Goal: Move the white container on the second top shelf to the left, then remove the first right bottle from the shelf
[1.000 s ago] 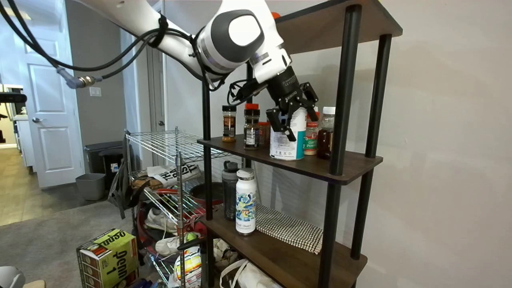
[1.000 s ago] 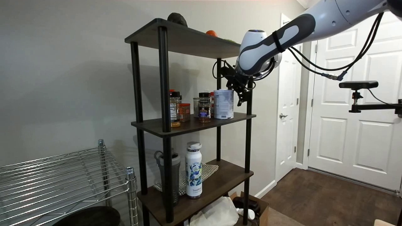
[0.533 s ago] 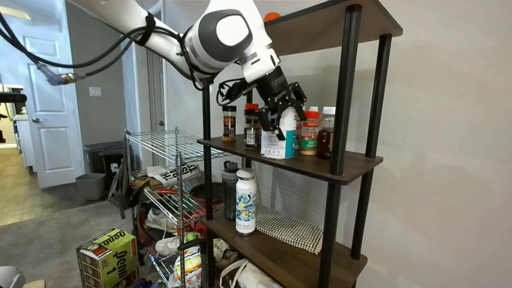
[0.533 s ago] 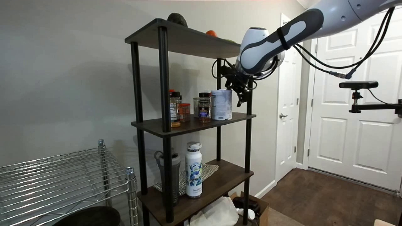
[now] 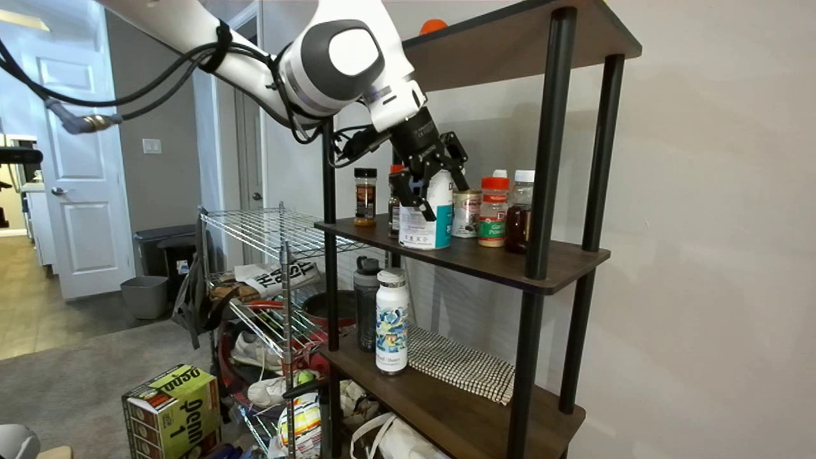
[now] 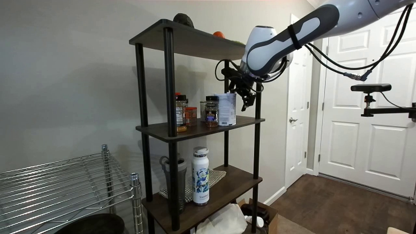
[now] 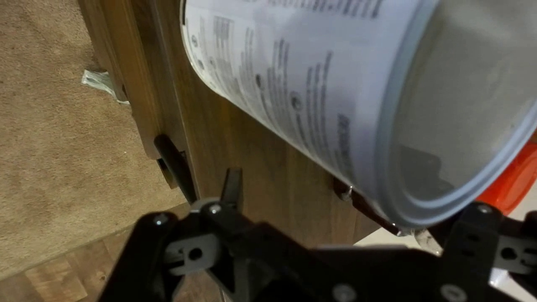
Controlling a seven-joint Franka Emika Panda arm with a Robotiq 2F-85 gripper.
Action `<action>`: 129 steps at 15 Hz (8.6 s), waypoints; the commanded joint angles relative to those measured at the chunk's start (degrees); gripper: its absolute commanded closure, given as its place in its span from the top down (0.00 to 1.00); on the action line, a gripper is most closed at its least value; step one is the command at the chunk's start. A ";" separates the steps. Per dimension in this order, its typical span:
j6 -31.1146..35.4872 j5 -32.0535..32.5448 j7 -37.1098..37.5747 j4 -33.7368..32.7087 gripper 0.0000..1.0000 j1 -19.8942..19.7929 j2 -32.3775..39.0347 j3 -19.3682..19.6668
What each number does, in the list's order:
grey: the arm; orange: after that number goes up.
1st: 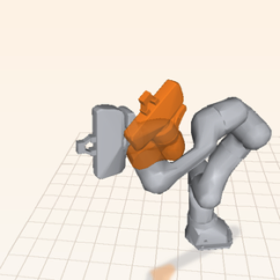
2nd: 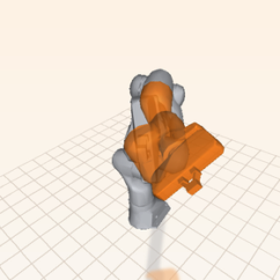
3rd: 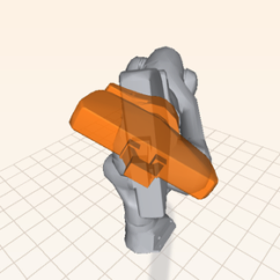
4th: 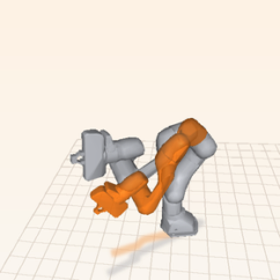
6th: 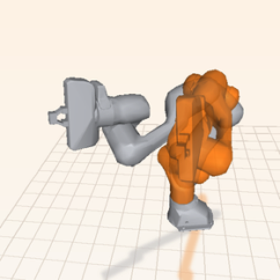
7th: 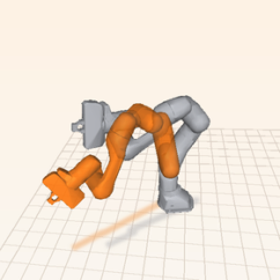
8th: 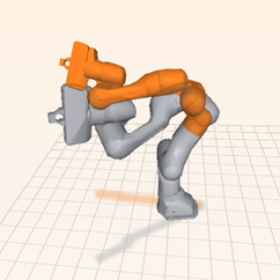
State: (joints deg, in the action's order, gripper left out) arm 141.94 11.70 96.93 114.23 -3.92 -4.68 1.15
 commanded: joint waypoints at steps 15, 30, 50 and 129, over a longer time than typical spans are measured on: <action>1.80 0.78 -0.70 1.80 1.00 0.25 -1.75 -0.67; 4.81 0.14 -15.26 2.69 1.00 -1.71 -2.33 2.94; -3.46 -39.10 -51.56 4.83 1.00 -1.53 -5.74 7.43; 7.73 -140.40 -56.47 -0.07 1.00 -3.39 6.48 7.06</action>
State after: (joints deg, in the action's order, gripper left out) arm 149.43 -127.50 40.64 116.18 -6.72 0.55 8.25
